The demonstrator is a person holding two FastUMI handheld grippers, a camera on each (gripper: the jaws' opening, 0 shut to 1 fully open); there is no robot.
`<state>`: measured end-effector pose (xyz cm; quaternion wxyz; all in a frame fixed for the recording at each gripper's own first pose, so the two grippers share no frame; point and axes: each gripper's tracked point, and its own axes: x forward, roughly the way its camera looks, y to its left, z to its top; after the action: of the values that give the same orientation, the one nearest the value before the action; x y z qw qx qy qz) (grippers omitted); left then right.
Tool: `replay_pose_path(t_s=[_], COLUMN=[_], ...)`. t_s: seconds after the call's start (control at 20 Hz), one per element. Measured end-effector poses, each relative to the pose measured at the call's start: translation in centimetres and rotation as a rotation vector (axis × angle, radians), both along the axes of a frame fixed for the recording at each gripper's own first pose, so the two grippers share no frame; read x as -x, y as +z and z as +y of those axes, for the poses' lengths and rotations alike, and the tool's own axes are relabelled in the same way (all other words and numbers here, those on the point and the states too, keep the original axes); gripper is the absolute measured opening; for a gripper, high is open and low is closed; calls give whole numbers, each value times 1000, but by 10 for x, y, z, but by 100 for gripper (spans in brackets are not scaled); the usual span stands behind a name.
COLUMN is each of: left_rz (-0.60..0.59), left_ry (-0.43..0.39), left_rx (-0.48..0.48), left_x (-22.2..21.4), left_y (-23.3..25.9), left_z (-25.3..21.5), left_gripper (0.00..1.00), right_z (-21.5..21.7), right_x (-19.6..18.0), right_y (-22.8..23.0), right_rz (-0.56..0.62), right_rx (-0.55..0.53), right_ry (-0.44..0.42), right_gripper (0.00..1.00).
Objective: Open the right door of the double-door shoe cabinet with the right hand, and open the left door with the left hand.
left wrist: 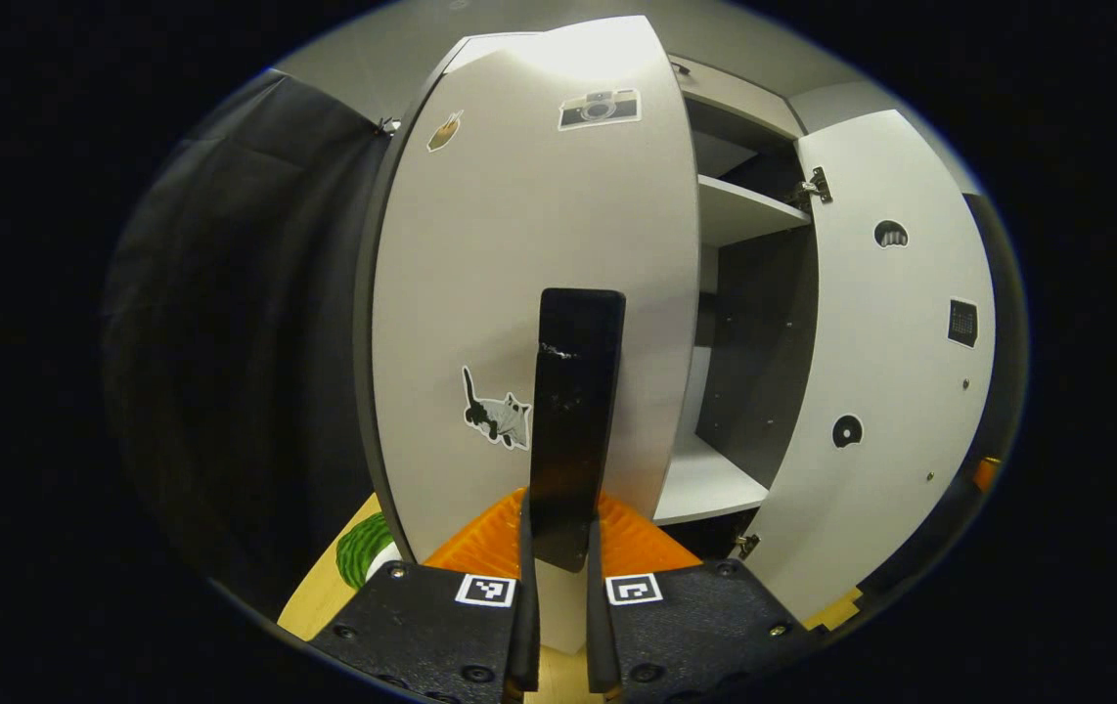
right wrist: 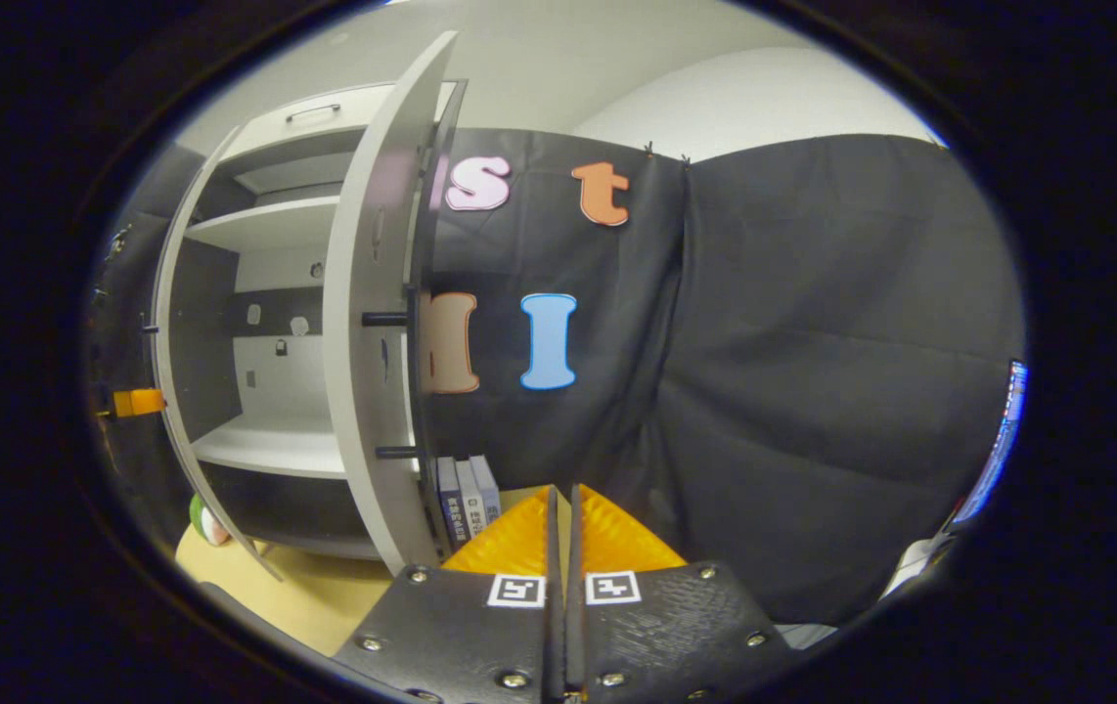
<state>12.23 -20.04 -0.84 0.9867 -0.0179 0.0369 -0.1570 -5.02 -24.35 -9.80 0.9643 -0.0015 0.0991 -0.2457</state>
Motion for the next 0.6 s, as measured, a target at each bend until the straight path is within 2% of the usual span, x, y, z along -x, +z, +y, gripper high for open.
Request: replay_pose_path(t_s=[0.45,0.6], left_rz=[13,13], left_ry=[-82,-114], left_rx=[7,-3], left_x=[4,5], left_y=[0,-1], left_z=[2,6], left_gripper=[19,20], right_z=[39,54], right_x=[19,26], right_y=[2,7], right_rz=[-6,1], right_rx=[-23,0], right_ry=[-53,-64], right_gripper=[1,1])
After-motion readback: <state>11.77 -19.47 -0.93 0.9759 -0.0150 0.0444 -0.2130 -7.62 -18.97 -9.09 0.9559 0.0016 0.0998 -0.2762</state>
